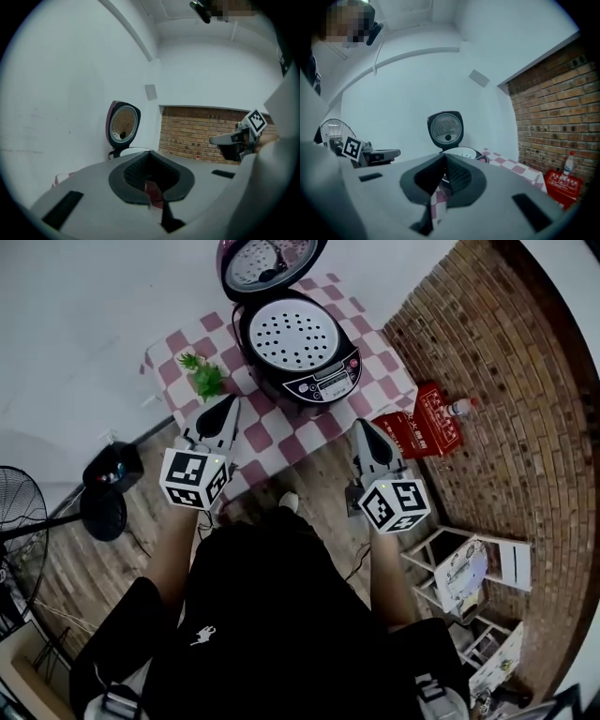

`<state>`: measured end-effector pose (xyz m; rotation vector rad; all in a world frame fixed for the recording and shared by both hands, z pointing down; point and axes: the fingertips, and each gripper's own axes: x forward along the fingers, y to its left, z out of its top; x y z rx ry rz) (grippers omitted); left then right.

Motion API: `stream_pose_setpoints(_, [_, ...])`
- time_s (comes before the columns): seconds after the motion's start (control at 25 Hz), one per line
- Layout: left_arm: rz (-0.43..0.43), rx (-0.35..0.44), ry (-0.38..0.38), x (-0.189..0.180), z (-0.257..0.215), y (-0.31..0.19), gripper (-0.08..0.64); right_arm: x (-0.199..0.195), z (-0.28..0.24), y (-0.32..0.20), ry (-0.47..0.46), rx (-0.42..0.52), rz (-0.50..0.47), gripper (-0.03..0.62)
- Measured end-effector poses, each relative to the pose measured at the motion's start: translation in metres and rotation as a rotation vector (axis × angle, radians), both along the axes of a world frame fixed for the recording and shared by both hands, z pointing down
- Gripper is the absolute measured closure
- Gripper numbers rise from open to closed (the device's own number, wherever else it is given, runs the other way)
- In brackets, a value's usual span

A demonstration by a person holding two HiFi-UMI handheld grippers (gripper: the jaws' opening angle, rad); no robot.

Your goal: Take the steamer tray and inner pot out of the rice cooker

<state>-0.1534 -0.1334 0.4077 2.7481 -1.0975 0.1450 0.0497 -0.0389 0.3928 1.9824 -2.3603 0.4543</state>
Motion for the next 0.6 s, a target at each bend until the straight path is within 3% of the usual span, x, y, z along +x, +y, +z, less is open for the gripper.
stream_pose_setpoints(0.4, [-0.12, -0.035, -0.043, 0.058, 0.006, -0.033, 0.558, 0.063, 0.016, -0.04, -0.015, -0.023, -0.105, 0.589])
stream_pose_setpoints(0.6, [-0.182, -0.051, -0.084, 0.069, 0.013, -0.046, 0.558, 0.08, 0.028, -0.063, 0.017, -0.051, -0.167, 0.589])
